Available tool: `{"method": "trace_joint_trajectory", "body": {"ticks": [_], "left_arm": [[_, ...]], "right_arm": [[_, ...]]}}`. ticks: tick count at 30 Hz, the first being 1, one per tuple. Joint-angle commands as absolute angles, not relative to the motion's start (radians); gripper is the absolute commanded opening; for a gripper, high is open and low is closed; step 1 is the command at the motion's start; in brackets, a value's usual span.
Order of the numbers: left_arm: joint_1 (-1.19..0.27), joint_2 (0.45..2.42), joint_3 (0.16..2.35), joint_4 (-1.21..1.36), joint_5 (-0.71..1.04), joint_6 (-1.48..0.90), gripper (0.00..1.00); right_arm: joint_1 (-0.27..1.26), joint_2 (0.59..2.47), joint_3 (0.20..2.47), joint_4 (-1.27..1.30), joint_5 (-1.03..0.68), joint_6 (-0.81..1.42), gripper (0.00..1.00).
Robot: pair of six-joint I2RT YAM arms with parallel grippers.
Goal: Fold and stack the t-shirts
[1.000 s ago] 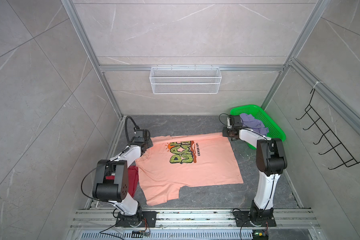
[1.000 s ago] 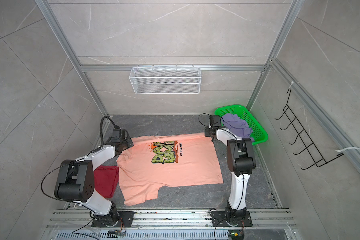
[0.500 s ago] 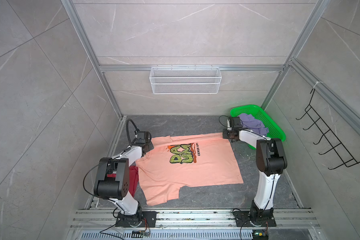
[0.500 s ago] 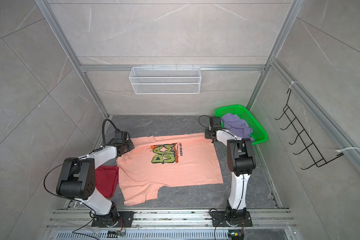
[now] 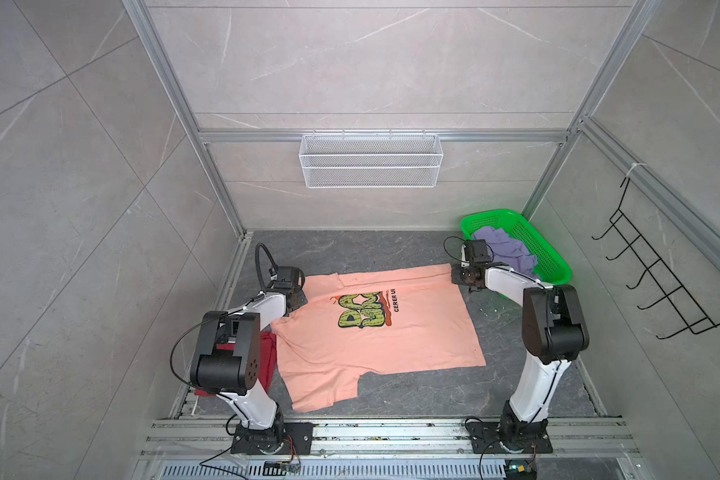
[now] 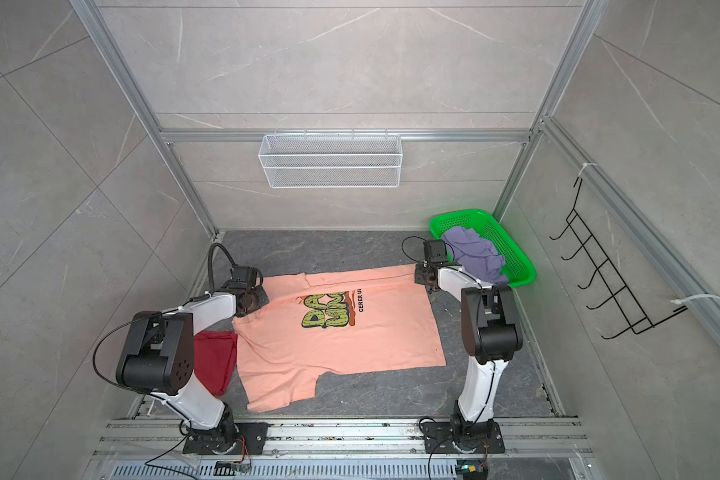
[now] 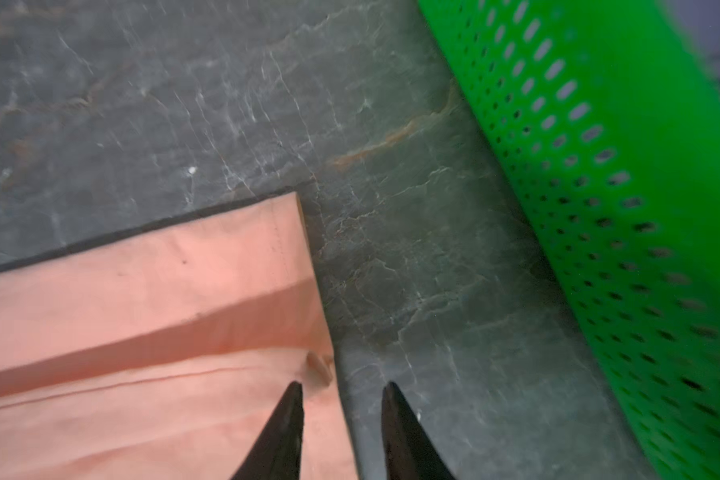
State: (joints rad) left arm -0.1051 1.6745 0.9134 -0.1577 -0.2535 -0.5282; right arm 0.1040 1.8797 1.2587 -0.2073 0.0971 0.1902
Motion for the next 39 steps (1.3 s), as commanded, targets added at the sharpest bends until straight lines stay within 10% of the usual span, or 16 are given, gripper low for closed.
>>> {"method": "trace_joint_trajectory", "body": {"ticks": [1,20,39], "left_arm": [[-0.104,1.653,0.913,-0.179,-0.278,-0.541,0.0],[-0.102,1.49,0.888,-0.153,-0.266,-0.507,0.45],[0.03,1.933,1.298,-0.237,-0.052,-0.503,0.48]], "right_arm": [[0.104,1.792,1.237,-0.191,0.04,0.282,0.35],[0.192,1.996,1.367,-0.191,-0.199,0.516,0.36],[0.192,2.013,1.292,-0.239,-0.19,0.512,0.35]]}}
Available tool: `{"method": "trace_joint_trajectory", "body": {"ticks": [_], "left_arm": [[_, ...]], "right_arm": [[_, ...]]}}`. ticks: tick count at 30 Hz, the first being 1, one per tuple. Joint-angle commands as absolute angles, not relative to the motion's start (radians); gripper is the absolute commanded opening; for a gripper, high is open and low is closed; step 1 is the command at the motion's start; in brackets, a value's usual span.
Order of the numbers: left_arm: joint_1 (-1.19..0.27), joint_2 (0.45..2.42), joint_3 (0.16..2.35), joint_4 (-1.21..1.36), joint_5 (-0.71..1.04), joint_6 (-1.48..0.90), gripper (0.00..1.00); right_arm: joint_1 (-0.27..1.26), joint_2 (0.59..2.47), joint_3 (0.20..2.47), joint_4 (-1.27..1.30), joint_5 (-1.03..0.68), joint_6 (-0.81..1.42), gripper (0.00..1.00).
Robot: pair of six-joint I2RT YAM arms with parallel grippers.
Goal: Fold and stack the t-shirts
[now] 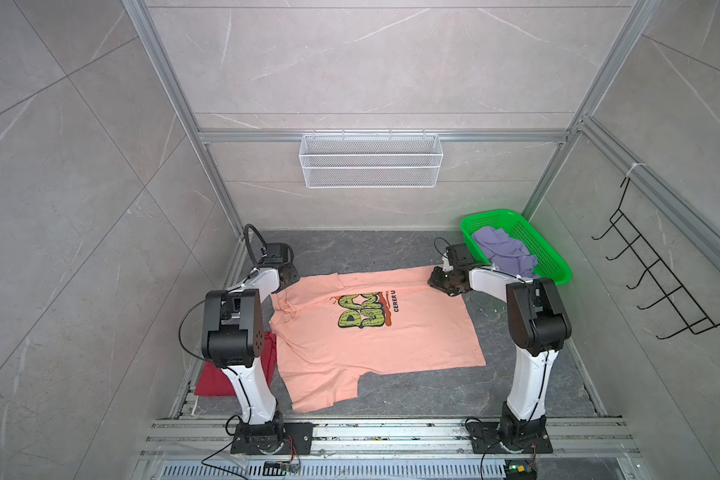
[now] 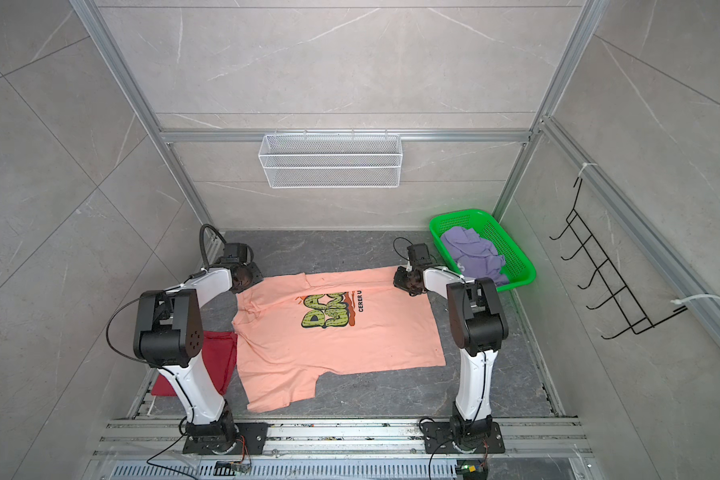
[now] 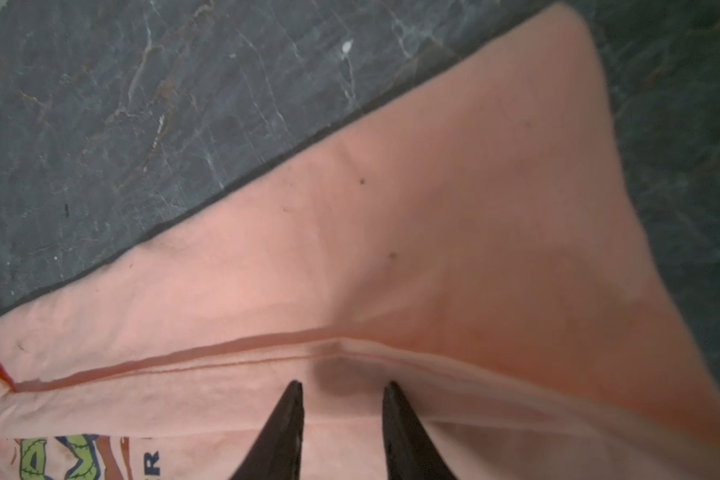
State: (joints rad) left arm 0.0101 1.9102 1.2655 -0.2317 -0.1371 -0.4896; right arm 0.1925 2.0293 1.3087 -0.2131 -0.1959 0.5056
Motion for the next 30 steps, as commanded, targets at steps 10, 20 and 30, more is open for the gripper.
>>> {"method": "trace_joint_trajectory", "body": {"ticks": [10,20,30], "left_arm": [[0.05,1.989,1.3,-0.184,0.021,-0.526,0.43],[0.054,2.006,1.324,-0.171,0.033,-0.517,0.29],[0.053,2.004,1.33,-0.171,0.034,-0.505,0.06]], "right_arm": [[0.192,2.023,1.31,-0.245,-0.183,0.513,0.34],[0.192,2.026,1.316,-0.259,-0.167,0.506,0.34],[0.193,2.03,1.32,-0.267,-0.163,0.503,0.33]]}}
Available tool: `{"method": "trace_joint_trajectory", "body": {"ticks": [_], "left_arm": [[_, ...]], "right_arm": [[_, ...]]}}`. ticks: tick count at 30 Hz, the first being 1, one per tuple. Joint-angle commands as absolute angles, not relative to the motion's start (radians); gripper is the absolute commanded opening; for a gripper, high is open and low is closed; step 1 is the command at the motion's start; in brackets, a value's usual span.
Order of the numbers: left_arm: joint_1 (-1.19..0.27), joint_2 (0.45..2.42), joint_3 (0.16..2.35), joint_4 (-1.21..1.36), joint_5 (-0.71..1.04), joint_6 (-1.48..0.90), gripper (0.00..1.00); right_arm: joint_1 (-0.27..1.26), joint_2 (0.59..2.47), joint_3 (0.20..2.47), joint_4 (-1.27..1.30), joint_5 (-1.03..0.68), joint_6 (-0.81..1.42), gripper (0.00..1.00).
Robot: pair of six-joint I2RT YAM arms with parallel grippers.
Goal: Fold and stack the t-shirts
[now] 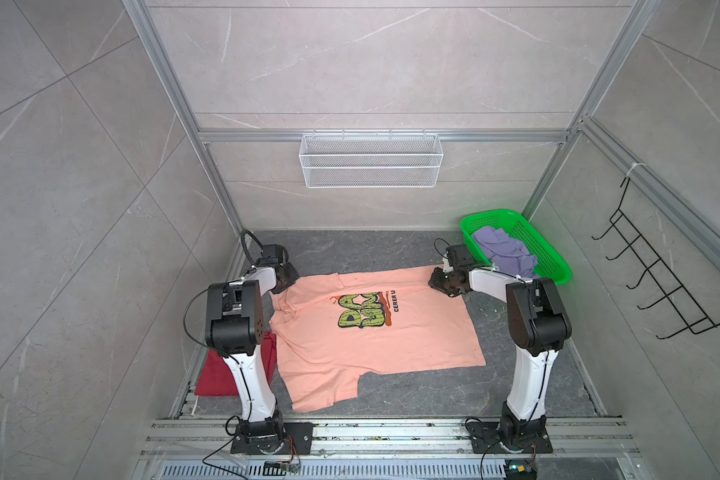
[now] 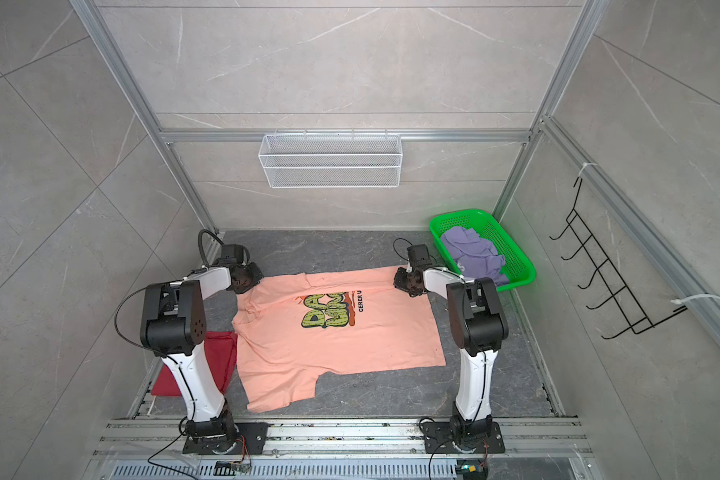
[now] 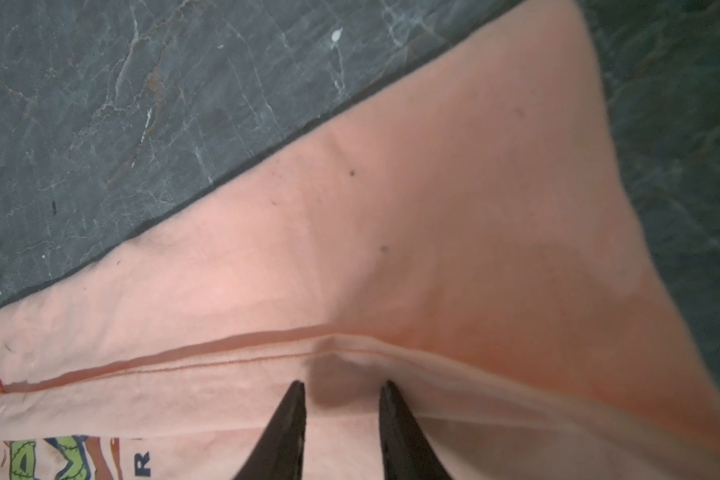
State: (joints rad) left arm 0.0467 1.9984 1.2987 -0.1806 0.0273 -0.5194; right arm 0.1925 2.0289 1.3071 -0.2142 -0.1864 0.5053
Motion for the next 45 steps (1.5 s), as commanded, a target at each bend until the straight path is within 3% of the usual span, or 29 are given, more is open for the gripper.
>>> {"method": "trace_joint_trajectory", "body": {"ticks": [1,11,20,31,45], "left_arm": [[0.052,1.999,1.329,-0.173,0.035,-0.504,0.02],[0.028,1.813,1.256,-0.177,0.073,-0.426,0.0],[-0.033,1.553,1.041,-0.213,0.114,-0.398,0.0],[-0.201,1.299,0.852,-0.331,-0.007,-0.37,0.0],[-0.294,1.179,0.65,-0.397,-0.162,-0.527,0.0]], "right_arm": [[0.192,2.032,1.321,-0.267,-0.163,0.503,0.33],[0.192,2.044,1.329,-0.266,-0.167,0.502,0.33],[0.192,2.061,1.336,-0.264,-0.176,0.502,0.33],[0.193,2.071,1.335,-0.259,-0.17,0.502,0.32],[0.191,2.072,1.333,-0.269,-0.161,0.497,0.32]]}}
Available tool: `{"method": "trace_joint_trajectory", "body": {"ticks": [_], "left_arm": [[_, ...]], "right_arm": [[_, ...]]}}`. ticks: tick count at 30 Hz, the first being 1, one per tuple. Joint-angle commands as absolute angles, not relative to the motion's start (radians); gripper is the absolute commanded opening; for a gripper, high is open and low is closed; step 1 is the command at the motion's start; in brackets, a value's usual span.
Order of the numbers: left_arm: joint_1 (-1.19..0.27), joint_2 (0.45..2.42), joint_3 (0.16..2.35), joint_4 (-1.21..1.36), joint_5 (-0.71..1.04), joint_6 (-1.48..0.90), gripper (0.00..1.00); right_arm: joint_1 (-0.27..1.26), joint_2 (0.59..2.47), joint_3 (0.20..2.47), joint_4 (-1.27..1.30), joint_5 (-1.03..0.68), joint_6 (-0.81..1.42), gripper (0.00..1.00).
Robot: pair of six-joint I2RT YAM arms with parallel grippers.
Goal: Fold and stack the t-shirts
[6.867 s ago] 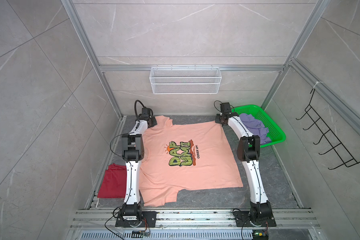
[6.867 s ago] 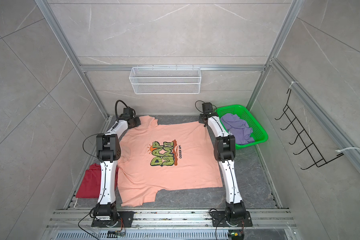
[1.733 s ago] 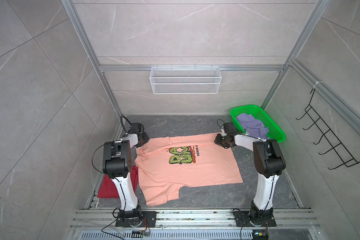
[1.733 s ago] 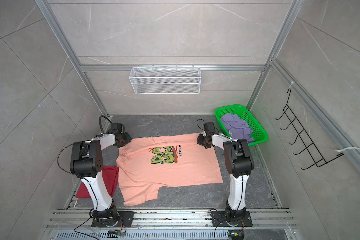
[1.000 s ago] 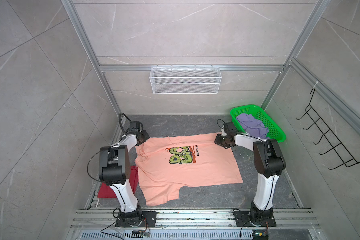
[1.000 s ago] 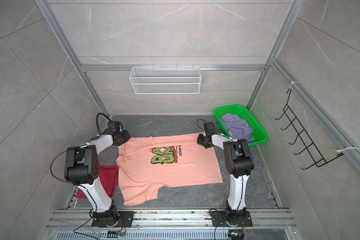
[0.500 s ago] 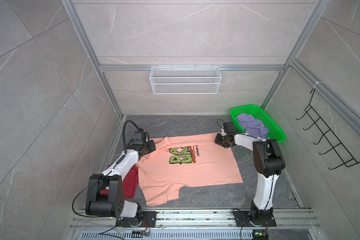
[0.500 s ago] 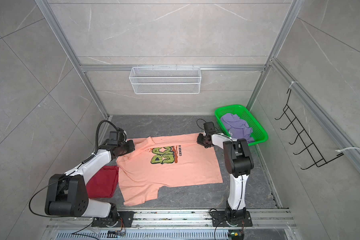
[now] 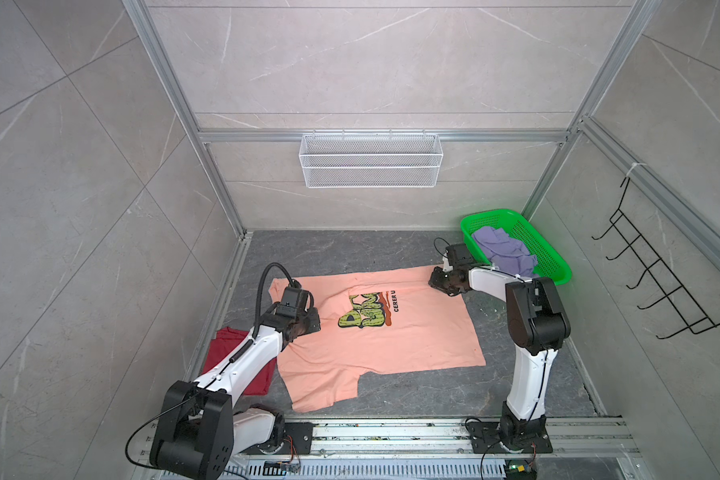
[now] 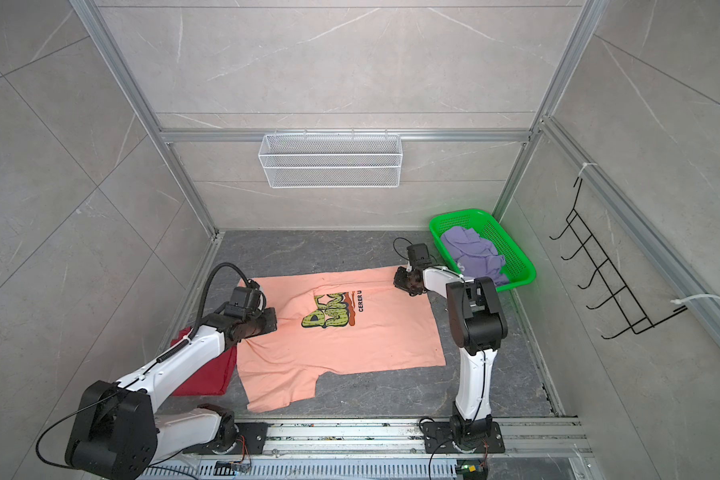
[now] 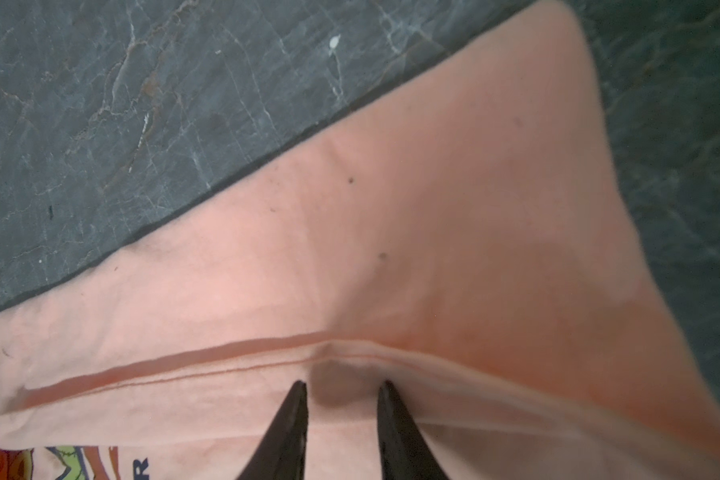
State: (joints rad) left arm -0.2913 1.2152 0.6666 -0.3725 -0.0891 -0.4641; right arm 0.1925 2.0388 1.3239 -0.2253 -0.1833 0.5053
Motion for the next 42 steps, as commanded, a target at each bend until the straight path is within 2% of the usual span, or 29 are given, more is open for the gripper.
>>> {"method": "trace_joint_trajectory", "body": {"ticks": [1,10,19,28,41,42], "left_arm": [[-0.294,1.168,0.639,-0.401,-0.18,-0.539,0.0],[-0.293,1.056,0.594,-0.405,-0.234,-0.575,0.0],[-0.293,1.091,0.586,-0.382,-0.265,-0.606,0.0],[-0.291,1.108,0.591,-0.383,-0.341,-0.634,0.0],[-0.287,1.151,0.604,-0.35,-0.242,-0.616,0.0],[-0.287,1.151,0.607,-0.364,-0.241,-0.619,0.04]], "right_arm": [[0.193,2.071,1.334,-0.271,-0.161,0.497,0.32],[0.19,2.063,1.349,-0.299,-0.126,0.476,0.32],[0.184,1.993,1.335,-0.331,-0.117,0.444,0.33],[0.184,1.774,1.192,-0.282,-0.109,0.47,0.44],[0.184,1.966,1.301,-0.282,-0.111,0.511,0.44],[0.184,1.973,1.302,-0.285,-0.104,0.512,0.44]]}}
